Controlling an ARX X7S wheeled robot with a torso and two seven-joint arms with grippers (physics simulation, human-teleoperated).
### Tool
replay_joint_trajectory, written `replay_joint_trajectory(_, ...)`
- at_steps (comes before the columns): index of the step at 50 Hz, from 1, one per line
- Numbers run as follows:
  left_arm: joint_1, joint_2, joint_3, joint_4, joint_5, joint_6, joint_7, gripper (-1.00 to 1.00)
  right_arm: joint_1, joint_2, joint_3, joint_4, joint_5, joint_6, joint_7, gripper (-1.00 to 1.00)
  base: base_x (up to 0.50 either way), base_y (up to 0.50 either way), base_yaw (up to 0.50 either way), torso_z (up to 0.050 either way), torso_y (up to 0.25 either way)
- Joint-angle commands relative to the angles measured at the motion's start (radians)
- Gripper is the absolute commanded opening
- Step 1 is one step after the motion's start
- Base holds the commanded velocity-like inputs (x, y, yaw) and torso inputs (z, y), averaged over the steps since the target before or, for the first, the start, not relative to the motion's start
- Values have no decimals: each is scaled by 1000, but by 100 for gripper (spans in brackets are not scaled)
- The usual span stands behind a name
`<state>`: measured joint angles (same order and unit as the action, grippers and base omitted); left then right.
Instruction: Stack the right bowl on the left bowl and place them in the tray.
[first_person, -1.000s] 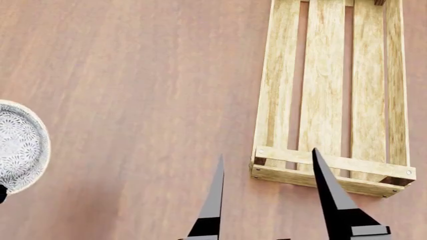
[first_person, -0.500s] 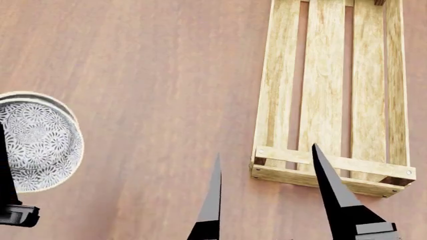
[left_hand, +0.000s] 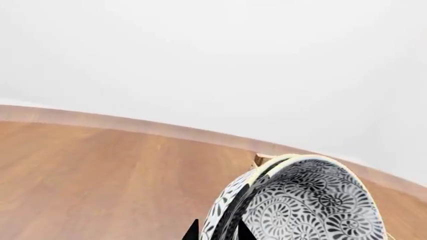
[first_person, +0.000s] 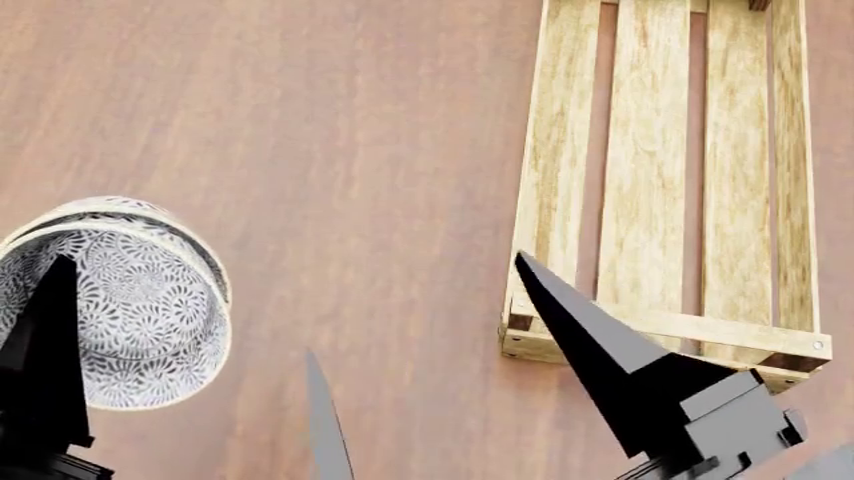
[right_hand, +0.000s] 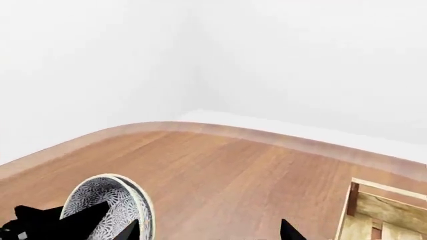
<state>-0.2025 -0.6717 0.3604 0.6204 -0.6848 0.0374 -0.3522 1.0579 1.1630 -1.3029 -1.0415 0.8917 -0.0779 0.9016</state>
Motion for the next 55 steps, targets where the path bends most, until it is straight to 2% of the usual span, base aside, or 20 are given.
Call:
replay_joint_trajectory(1,-33,10,20,22,-7,-7,26,-100,780,100,-867,-5,103,-332,19,100,0,0,0,0,0)
replay_joint_trajectory(5,-30,9,17,20,-9,2,31,-100,1170,-40,-1352,-5,54,-522,94,100,0,0,0,0,0)
replay_joint_trajectory(7,-6,16,21,10,12,29,44,-100,1239,-66,-1440,-4,57,-568,89,100,0,0,0,0,0)
replay_joint_trajectory(10,-32,3,18,44,-11,-4,25,-100,1291,-79,-1484,-4,94,-575,58,100,0,0,0,0,0)
replay_joint_trajectory(20,-35,-9,24,89,-9,-13,20,-100,1289,-70,-1405,-2,193,-497,-11,100,0,0,0,0,1)
replay_joint_trajectory(31,-44,-22,24,129,-11,-22,13,-100,1199,-191,-1318,54,226,-531,1,100,0,0,0,0,1)
replay_joint_trajectory(55,-54,-29,31,166,-14,-32,6,-100,1084,-286,-1224,126,224,-577,20,100,0,0,0,0,0)
